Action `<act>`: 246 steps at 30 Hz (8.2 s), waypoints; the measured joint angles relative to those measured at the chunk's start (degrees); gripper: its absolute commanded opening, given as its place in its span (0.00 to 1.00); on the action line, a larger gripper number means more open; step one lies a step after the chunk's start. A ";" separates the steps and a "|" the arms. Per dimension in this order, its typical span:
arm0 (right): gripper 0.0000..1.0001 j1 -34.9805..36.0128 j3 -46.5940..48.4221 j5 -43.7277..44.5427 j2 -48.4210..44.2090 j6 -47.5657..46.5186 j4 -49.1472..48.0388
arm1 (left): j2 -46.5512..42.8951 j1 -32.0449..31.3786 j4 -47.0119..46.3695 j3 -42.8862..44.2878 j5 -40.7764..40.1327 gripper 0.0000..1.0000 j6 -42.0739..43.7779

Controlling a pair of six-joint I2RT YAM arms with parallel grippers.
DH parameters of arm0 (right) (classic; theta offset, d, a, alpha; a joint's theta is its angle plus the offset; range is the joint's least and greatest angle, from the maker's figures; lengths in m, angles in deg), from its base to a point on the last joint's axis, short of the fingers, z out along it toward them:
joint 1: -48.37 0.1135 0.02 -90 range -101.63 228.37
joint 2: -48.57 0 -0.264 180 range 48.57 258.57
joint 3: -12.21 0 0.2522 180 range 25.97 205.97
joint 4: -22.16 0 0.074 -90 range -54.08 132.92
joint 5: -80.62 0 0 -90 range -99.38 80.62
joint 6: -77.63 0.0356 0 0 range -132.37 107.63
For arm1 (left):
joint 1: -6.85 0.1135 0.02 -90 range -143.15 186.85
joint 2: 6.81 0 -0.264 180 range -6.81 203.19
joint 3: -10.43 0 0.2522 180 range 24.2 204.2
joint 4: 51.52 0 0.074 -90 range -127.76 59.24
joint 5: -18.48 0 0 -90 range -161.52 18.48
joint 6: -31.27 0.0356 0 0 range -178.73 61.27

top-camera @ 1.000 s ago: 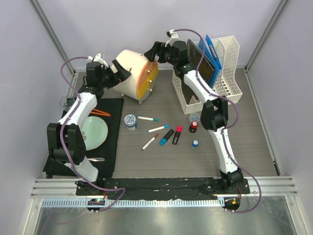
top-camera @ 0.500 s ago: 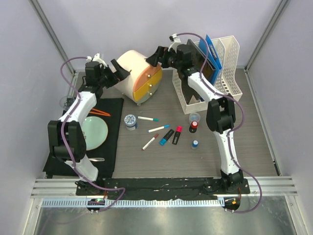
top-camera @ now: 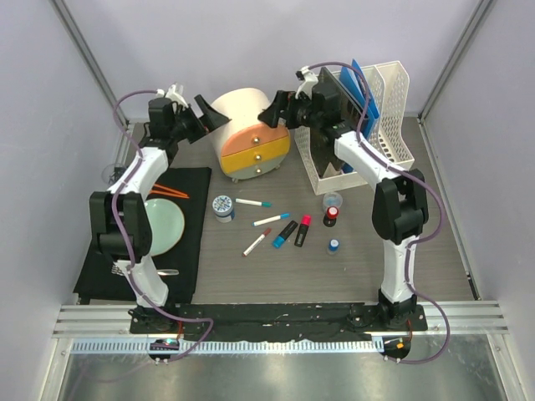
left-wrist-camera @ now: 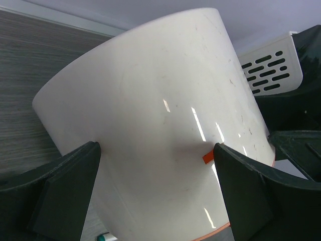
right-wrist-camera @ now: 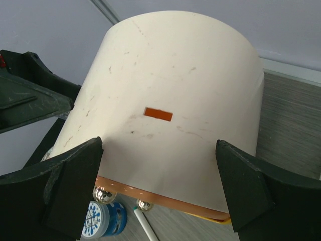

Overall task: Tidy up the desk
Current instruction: Move the storage box to the corner of the board, then open the drawer in the storage box, then pick up the stationery from the center of the board.

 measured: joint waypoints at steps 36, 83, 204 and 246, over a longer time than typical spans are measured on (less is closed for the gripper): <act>0.84 10.34 -17.11 15.98 -24.28 4.55 16.81 | -33.00 -0.55 13.18 -16.22 -11.41 1.00 0.31; 0.56 11.61 -7.26 18.73 -7.93 8.24 12.57 | -40.41 -2.47 21.09 -24.61 -17.22 1.00 6.86; 0.88 17.59 -33.51 20.61 -42.32 5.01 23.17 | -39.85 -2.47 26.91 -24.33 -20.76 1.00 9.66; 0.90 22.71 -52.35 42.66 -39.65 18.56 31.12 | -42.14 -2.47 29.66 -23.30 -24.26 1.00 10.88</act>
